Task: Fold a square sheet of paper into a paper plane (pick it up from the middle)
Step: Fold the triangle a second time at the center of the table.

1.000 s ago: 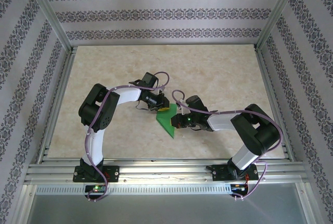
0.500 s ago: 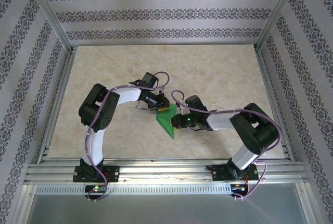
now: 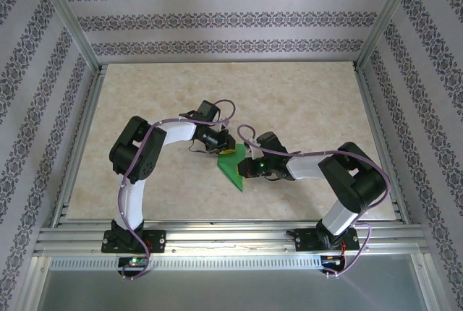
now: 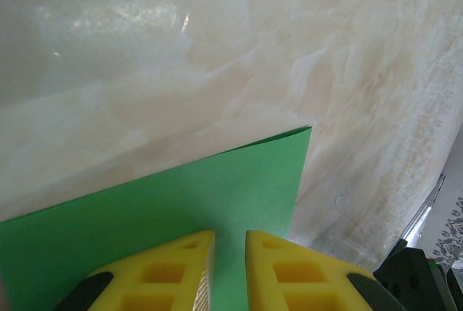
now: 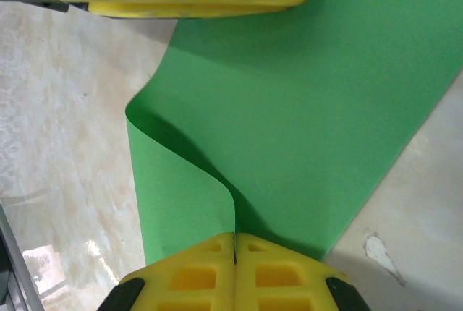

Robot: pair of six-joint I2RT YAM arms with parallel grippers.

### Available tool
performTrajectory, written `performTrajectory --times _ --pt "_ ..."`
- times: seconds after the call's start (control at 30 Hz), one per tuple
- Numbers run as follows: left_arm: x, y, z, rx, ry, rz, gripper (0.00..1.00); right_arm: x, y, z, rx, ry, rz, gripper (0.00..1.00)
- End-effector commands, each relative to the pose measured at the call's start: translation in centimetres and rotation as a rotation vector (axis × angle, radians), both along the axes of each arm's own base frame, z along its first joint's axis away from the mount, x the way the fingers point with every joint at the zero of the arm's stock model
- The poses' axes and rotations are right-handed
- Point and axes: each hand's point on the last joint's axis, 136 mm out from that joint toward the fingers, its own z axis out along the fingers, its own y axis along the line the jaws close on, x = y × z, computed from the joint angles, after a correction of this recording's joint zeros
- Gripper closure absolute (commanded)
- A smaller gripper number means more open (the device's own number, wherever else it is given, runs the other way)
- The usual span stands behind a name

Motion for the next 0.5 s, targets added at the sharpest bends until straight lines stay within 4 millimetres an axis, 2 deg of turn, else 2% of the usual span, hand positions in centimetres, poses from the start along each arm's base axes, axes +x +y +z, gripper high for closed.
performTrajectory --times 0.0,0.47 --pt "-1.45 1.33 -1.72 0.066 0.065 0.001 0.81 0.7 -0.01 0.04 -0.01 -0.016 0.002 1.0" --pt "-1.38 1.38 -1.48 0.065 0.061 0.002 0.81 0.1 -0.56 -0.35 -0.037 -0.006 0.005 1.0"
